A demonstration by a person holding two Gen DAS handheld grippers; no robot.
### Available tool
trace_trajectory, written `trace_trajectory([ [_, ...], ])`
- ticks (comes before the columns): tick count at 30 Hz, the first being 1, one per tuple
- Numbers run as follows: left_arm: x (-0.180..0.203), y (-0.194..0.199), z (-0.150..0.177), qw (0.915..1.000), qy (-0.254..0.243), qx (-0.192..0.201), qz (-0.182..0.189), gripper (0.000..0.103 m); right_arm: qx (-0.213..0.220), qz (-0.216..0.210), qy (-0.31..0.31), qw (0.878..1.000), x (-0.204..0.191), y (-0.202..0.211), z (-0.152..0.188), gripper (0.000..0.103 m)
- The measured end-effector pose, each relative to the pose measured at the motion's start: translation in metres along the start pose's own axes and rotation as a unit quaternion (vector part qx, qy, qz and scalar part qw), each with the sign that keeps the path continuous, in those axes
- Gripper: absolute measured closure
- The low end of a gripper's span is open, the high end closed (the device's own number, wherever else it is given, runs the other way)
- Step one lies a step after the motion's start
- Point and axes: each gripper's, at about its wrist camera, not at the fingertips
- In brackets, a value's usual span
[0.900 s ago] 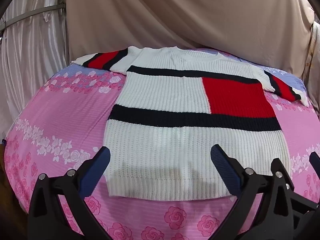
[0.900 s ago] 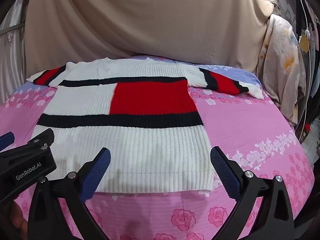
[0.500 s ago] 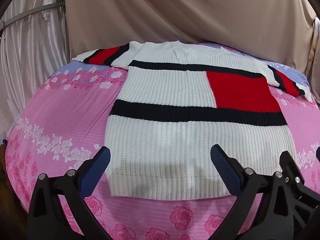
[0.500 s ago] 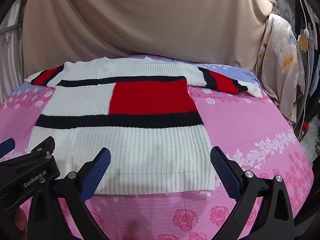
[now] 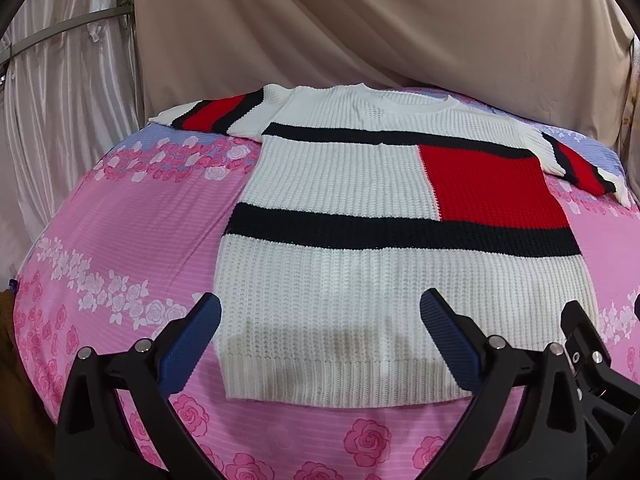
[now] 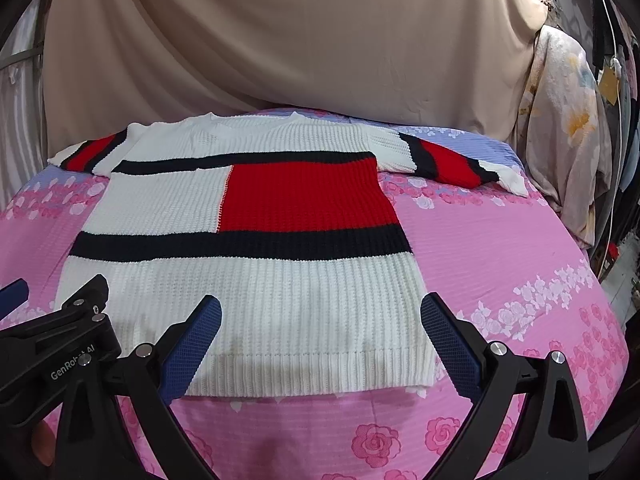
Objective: Fold small clothes
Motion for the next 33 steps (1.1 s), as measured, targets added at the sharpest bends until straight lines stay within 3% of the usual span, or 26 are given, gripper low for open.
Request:
trace_trajectory([
  [33, 0.013, -0.013, -0.011, 0.9999, -0.005, -0.011, -0.01, 0.006, -0.018, -0.006, -0.008, 1.0, 0.005, -0.02, -0.01, 0.005],
])
Point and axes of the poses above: each gripper's, at about its wrist camera, not at the fingertips, and y roughly against the way its jaws point, x to its right, z to its underside, and after that the axes turned 9 degrees about -y, right-handed
